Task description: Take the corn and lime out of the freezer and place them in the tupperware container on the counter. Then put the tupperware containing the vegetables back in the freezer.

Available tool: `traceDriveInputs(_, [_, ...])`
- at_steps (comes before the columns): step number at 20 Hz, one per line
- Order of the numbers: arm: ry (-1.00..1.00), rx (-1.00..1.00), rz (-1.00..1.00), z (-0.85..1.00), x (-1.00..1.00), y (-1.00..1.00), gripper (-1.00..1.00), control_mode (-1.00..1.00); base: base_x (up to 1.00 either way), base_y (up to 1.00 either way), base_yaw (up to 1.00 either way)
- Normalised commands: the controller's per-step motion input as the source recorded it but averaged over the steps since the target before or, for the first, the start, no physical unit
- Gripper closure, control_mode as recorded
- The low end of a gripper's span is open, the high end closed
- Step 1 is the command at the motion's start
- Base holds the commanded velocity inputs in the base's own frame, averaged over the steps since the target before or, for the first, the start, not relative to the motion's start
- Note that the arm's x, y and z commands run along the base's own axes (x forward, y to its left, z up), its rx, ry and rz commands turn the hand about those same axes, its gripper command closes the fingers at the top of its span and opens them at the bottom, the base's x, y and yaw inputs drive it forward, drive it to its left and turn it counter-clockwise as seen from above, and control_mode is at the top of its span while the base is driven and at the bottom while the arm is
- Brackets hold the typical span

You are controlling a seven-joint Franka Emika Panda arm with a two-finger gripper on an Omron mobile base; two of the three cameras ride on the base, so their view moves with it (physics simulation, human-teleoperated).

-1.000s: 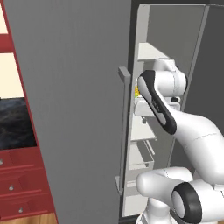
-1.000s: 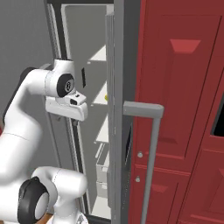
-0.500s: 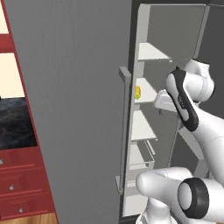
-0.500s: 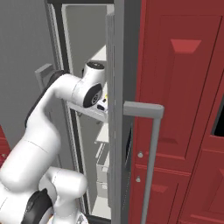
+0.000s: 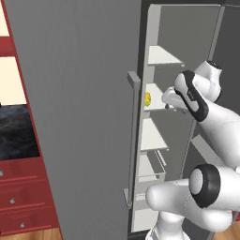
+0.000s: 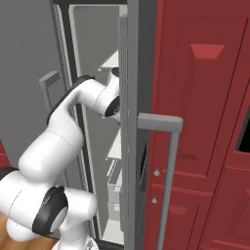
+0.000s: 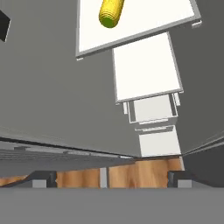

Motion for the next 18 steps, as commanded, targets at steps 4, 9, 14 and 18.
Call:
traceDriveInputs(4, [-0.08,0.01,0.00,-0.05,0.85,0.12,-1.00,-1.00,0.00,0.00,0.00])
traceDriveInputs(9, [-0.08,0.02,0.00,-0.08,0.72,0.08,-1.00,-1.00,0.00,0.00,0.00])
traceDriveInputs(14, [-0.04,0.02,-0.01,-0.15,0.80,0.00,-1.00,-1.00,0.00,0.00,0.00])
traceDriveInputs(18, [-0.04,0.00,-0.03,-0.28,0.63,0.00,-1.00,-1.00,0.00,0.00,0.00])
